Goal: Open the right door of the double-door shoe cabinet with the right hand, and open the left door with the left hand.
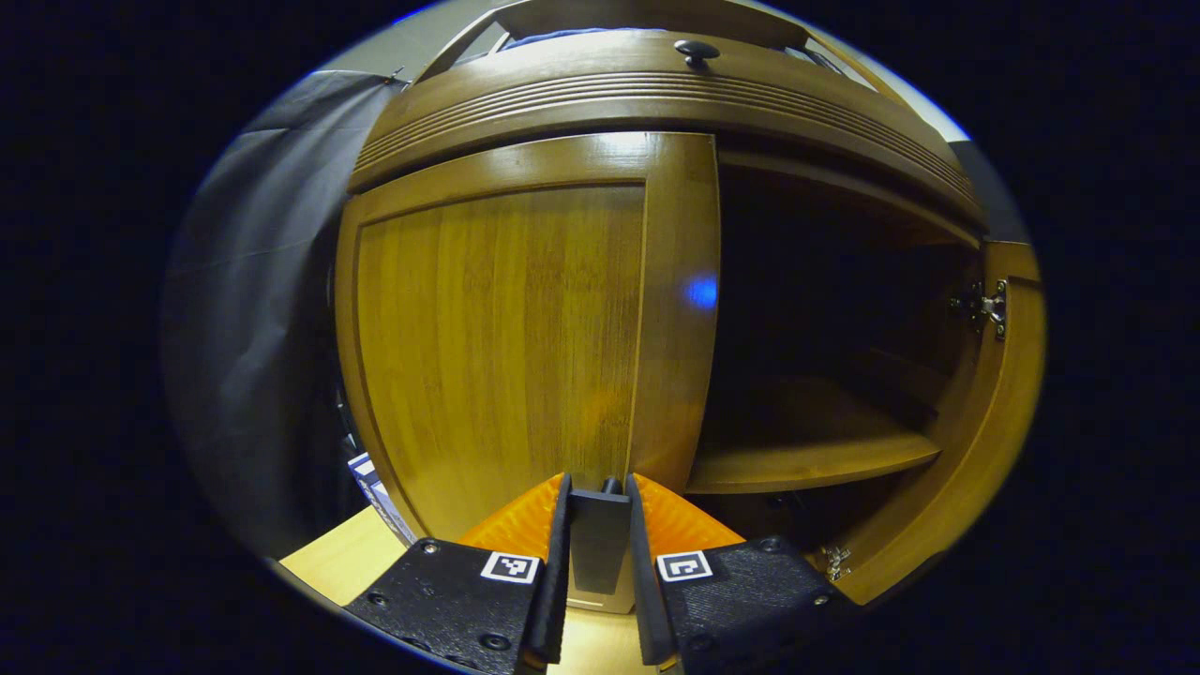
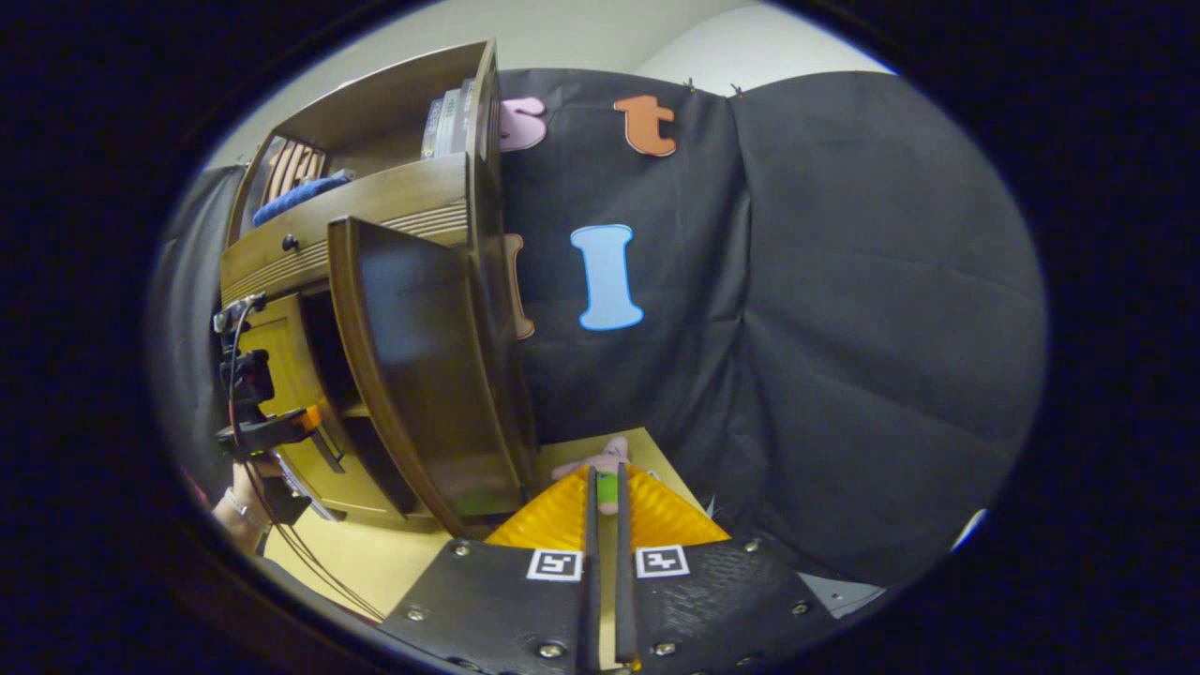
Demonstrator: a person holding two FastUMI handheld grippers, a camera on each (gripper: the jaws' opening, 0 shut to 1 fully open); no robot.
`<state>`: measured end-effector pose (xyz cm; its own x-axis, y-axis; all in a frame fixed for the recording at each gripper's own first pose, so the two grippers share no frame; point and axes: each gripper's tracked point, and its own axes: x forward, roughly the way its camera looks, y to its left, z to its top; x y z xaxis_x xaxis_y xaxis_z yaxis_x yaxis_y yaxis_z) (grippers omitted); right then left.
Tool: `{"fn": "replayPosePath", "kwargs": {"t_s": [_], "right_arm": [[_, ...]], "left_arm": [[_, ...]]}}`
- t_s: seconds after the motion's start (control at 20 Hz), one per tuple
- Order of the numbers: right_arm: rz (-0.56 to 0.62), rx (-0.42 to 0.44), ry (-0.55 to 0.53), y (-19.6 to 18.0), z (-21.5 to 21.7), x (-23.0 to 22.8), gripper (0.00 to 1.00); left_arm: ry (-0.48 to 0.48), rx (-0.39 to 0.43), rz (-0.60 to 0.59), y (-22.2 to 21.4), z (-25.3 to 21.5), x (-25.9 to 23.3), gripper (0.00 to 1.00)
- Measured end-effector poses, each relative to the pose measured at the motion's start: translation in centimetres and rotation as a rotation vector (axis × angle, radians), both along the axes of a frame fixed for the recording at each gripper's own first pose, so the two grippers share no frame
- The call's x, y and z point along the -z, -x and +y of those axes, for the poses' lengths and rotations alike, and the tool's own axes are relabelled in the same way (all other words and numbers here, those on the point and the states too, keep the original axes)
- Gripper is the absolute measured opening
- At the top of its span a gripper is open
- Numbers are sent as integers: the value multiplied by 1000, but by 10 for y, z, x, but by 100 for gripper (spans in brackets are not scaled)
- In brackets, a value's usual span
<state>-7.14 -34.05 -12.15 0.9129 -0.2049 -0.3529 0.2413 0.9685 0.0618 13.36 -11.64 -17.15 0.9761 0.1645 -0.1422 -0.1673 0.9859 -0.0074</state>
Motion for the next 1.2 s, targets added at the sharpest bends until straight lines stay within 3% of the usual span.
{"fn": "replayPosePath", "kwargs": {"t_s": [0.9, 1.2], "right_arm": [[-18, -142, -21, -16, -2, 0, 6], [-27, -171, -19, -17, -2, -4, 6]], "left_arm": [[82, -110, -8, 84, 27, 0, 30], [83, -103, 6, 111, 41, 0, 29]]}}
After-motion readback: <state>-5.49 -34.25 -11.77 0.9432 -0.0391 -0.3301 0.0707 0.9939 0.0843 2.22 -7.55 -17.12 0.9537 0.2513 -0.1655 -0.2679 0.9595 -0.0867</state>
